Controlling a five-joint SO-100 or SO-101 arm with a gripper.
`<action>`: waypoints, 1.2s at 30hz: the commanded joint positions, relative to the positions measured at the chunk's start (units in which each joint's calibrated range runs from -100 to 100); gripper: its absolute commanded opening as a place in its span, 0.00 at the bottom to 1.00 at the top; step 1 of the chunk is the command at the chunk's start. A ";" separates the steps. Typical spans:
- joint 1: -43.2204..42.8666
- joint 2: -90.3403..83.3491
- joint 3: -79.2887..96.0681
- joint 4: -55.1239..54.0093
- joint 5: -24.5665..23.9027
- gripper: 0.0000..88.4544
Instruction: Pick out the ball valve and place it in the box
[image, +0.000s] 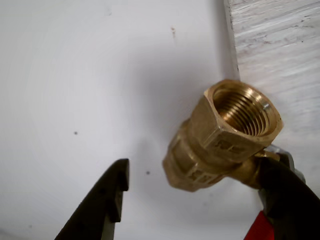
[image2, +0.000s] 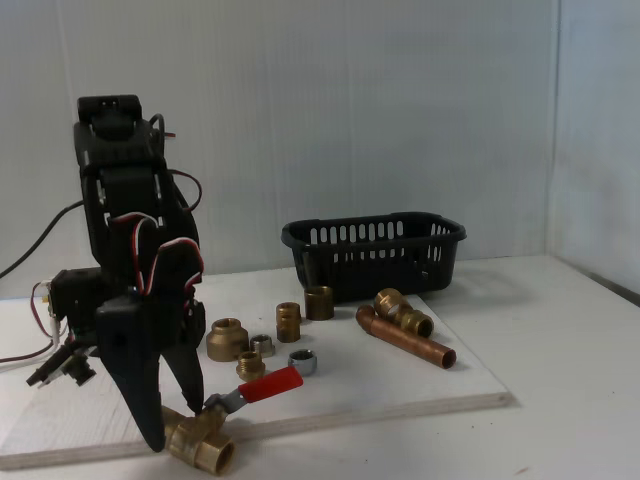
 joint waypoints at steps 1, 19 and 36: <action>-0.58 -3.37 3.30 -0.13 0.18 0.31; -0.51 -2.44 4.74 -3.57 0.18 0.31; 0.08 0.87 4.74 -5.64 0.18 0.31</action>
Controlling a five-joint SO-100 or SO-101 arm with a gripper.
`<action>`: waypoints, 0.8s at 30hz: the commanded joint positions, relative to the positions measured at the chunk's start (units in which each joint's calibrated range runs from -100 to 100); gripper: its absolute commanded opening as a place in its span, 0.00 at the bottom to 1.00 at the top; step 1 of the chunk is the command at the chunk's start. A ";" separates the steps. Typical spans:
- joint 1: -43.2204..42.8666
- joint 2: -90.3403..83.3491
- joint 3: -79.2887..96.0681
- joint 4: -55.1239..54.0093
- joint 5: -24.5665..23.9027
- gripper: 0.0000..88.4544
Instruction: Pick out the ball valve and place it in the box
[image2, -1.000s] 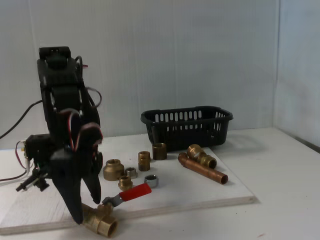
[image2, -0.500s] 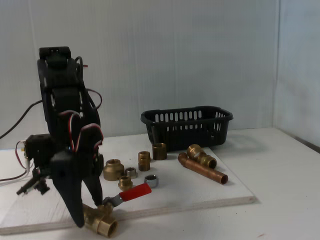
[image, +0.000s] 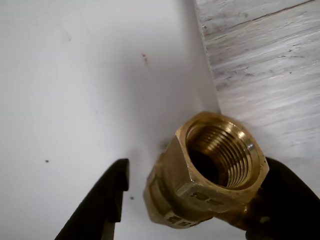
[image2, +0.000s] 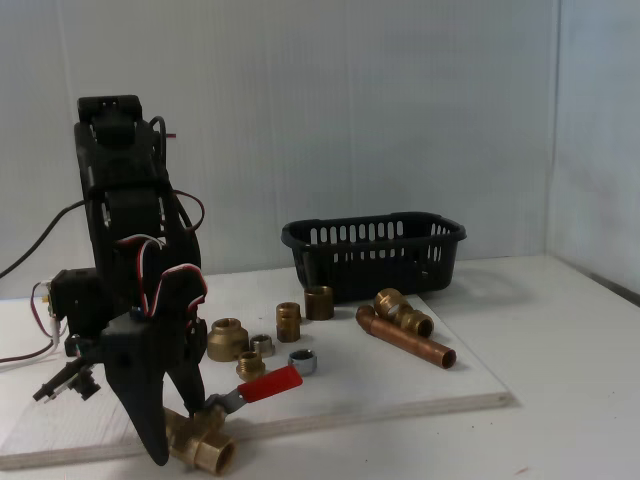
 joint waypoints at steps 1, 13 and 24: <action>0.16 -0.07 -0.25 -1.08 0.13 0.31; 0.82 -0.07 -0.25 -1.17 0.13 0.19; 0.82 -0.24 -0.61 -1.17 -0.02 0.02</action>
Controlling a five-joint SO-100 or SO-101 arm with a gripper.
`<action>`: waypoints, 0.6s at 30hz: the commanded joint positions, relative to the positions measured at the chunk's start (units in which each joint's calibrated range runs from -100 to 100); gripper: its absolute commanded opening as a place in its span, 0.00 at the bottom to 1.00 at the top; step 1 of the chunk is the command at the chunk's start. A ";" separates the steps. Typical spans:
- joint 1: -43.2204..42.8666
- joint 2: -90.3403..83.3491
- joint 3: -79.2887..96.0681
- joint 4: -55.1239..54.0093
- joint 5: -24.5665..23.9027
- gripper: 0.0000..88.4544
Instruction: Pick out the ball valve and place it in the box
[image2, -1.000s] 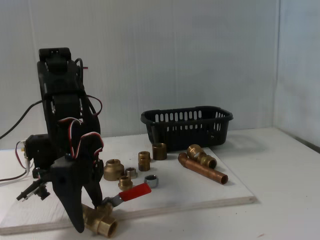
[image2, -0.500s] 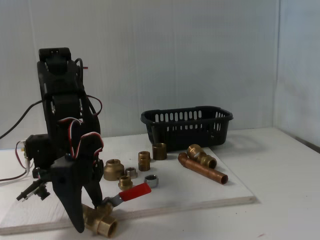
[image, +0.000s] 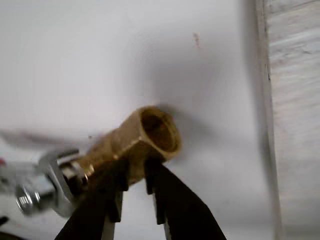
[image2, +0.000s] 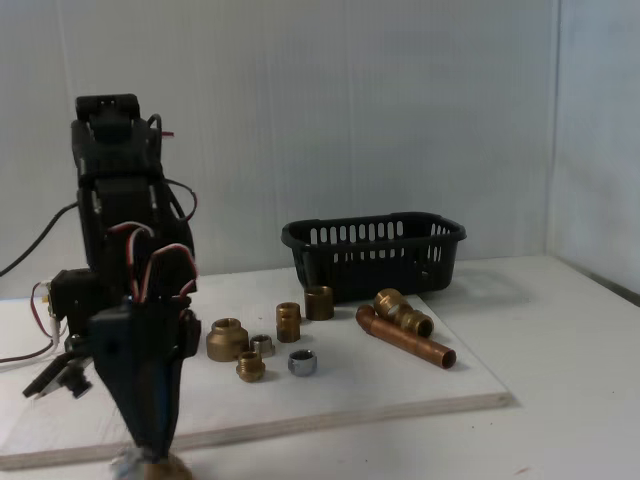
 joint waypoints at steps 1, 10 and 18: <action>-0.14 0.27 0.66 -0.05 0.13 0.02; -0.07 0.27 1.02 -0.05 -0.13 0.03; -0.07 0.44 0.48 -0.05 -0.02 0.24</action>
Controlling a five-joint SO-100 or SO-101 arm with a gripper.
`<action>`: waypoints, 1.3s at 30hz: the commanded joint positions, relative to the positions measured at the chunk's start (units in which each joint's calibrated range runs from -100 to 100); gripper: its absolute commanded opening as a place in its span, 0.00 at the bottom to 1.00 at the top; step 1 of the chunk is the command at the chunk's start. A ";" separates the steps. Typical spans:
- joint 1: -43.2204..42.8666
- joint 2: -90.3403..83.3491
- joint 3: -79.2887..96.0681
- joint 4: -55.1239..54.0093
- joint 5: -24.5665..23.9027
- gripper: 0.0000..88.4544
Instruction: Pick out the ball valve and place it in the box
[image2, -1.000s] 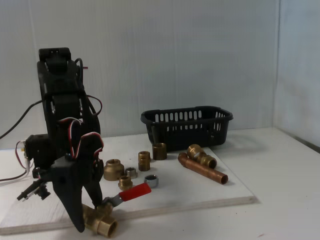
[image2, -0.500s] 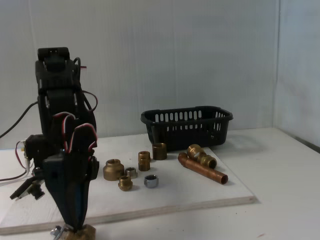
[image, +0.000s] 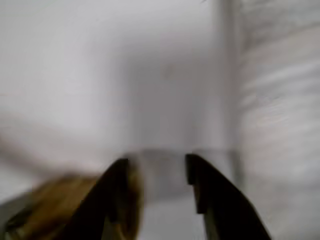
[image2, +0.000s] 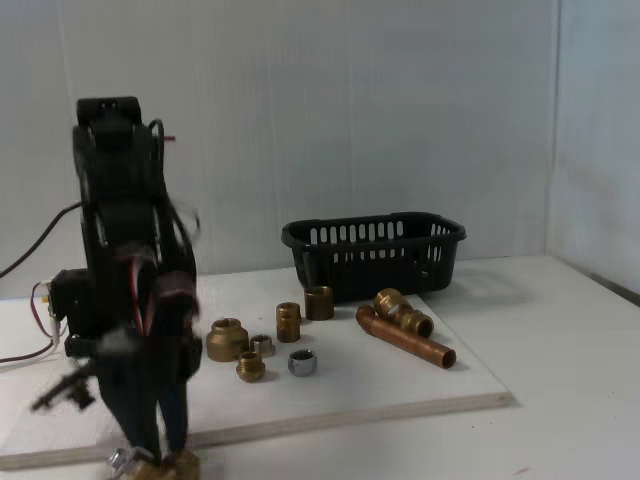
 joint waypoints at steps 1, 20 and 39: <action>-0.07 -1.51 -1.43 -0.74 -0.28 0.26; -0.51 -1.59 -4.67 -0.57 -1.94 0.43; -1.62 -12.70 -0.79 1.07 -2.92 0.43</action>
